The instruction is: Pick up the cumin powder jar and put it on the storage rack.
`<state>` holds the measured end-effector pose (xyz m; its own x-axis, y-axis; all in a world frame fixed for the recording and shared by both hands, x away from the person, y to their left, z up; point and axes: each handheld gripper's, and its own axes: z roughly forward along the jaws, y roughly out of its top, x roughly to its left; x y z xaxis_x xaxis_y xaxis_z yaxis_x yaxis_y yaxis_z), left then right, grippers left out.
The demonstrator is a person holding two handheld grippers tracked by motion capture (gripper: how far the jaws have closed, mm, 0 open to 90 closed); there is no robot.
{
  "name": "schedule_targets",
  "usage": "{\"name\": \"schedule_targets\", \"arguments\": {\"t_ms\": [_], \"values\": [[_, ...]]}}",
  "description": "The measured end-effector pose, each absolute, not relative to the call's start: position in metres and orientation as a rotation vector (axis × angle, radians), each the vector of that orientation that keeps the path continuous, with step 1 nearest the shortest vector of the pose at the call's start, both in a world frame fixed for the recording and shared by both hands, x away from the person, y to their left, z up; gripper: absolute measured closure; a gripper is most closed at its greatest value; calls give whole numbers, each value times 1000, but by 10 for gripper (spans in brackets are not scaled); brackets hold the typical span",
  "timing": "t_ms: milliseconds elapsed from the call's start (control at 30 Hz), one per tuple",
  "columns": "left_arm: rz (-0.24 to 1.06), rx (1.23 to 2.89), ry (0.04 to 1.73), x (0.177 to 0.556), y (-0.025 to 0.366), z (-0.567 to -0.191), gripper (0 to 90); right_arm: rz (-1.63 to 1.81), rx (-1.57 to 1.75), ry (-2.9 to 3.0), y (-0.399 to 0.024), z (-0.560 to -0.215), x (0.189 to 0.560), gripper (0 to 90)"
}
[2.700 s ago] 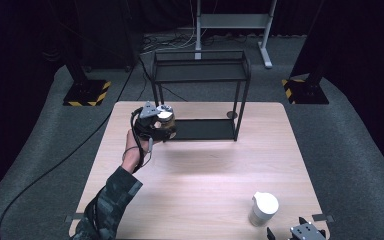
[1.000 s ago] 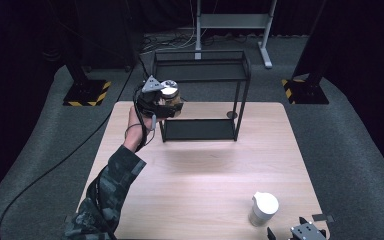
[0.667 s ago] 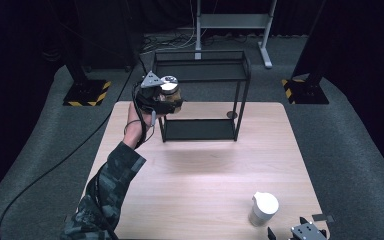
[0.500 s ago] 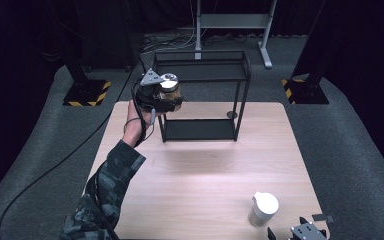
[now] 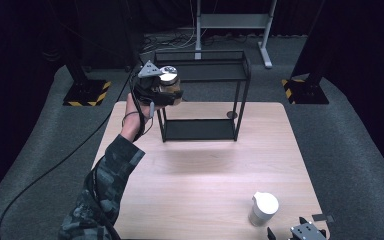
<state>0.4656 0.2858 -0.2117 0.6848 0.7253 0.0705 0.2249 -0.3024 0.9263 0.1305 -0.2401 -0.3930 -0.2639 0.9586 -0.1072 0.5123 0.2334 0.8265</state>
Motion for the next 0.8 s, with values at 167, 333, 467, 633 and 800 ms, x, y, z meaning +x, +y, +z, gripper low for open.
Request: {"name": "schedule_targets", "arguments": {"t_ms": [167, 333, 467, 633, 800], "values": [[599, 1845, 741, 465, 286, -206, 306, 906, 1349, 1879, -240, -393, 131, 0], [583, 1838, 730, 467, 289, -199, 306, 905, 1349, 1878, -240, -393, 130, 0], [570, 1830, 729, 469, 291, -195, 306, 907, 1348, 1881, -240, -393, 131, 0], [567, 1823, 727, 470, 292, -188, 306, 908, 1351, 1883, -241, -393, 131, 0], [554, 1818, 730, 475, 294, -182, 306, 911, 1351, 1884, -241, -393, 131, 0]]}}
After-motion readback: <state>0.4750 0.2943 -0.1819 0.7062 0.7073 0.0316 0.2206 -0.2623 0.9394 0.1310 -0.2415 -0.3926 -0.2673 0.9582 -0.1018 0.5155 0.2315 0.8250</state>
